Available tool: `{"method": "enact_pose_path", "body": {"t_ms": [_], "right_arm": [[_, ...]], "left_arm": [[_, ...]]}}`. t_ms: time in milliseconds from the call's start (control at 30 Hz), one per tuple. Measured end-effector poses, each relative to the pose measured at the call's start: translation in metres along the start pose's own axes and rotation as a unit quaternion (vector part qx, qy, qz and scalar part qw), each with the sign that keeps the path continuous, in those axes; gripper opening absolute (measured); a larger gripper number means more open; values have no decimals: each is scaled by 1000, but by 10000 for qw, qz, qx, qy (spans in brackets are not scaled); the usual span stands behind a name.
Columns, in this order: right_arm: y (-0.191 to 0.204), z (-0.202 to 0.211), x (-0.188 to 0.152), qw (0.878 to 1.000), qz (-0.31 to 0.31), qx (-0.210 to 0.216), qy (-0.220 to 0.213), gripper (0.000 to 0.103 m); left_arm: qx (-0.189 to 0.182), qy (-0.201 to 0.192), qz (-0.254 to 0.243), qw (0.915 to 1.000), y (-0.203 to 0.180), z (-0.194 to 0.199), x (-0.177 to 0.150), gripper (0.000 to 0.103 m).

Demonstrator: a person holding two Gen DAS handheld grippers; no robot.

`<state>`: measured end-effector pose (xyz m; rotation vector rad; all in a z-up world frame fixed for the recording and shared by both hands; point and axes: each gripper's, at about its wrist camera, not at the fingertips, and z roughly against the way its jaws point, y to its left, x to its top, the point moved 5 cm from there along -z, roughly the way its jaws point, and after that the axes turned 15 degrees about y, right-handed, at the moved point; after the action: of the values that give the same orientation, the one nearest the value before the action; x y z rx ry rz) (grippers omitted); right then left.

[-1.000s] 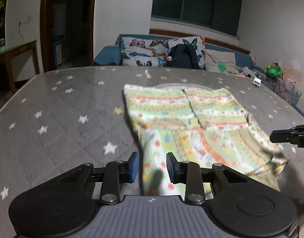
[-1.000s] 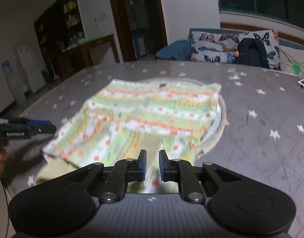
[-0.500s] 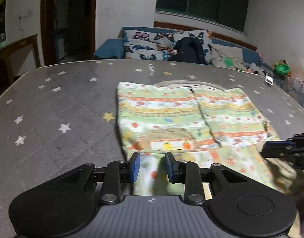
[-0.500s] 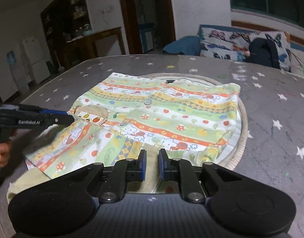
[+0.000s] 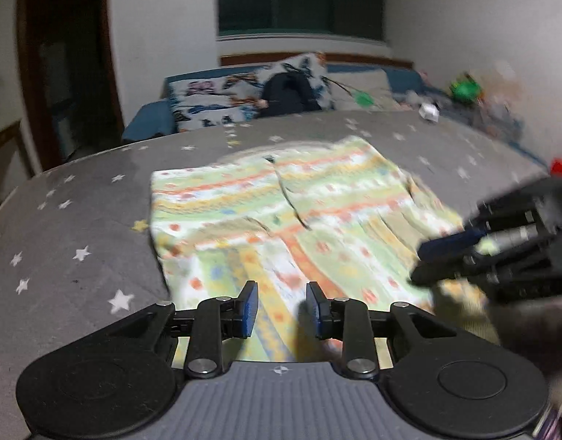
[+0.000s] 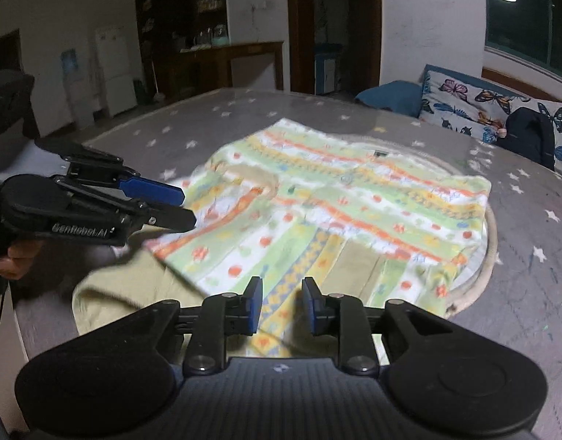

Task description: Fold clothes

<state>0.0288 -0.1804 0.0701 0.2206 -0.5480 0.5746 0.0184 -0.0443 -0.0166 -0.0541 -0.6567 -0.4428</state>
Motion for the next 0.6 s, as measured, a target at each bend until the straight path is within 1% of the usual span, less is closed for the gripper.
{"method": "enact_pose_path", "body": {"t_ms": [33,67,200,300,400,433,533,600], "right_arm": [[1,0,-2,10000,37,-38,19,23],[2,1,-2,10000,55,-65,8,23],[8,13,5,9998,10,87,-200,24],[15,7,7,9996,65,236,-135,24],[17,-2,1,9998,103,181,-8,24],[16,2,-1,9998,94,194,-35,24],[10,16,-5,9998,62,166,-94,24],[6,27,-13,9998,183,57,-82,24]], "left_arm": [[118,-13,-106,9999,-3,-1,-3,32],[151,-31,-144,9998,-5,0,-4,32],[28,-147,-189,9997,-11,8,-4,35],[67,-46,-264,9996,-15,2,-9,35],[10,-53,-177,9998,-11,7,-10,35],[-14,-55,-143,9999,-8,10,-10,35],[137,-171,-310,9993,0,24,-15,35],[284,-216,-485,9982,7,34,-20,35]]}}
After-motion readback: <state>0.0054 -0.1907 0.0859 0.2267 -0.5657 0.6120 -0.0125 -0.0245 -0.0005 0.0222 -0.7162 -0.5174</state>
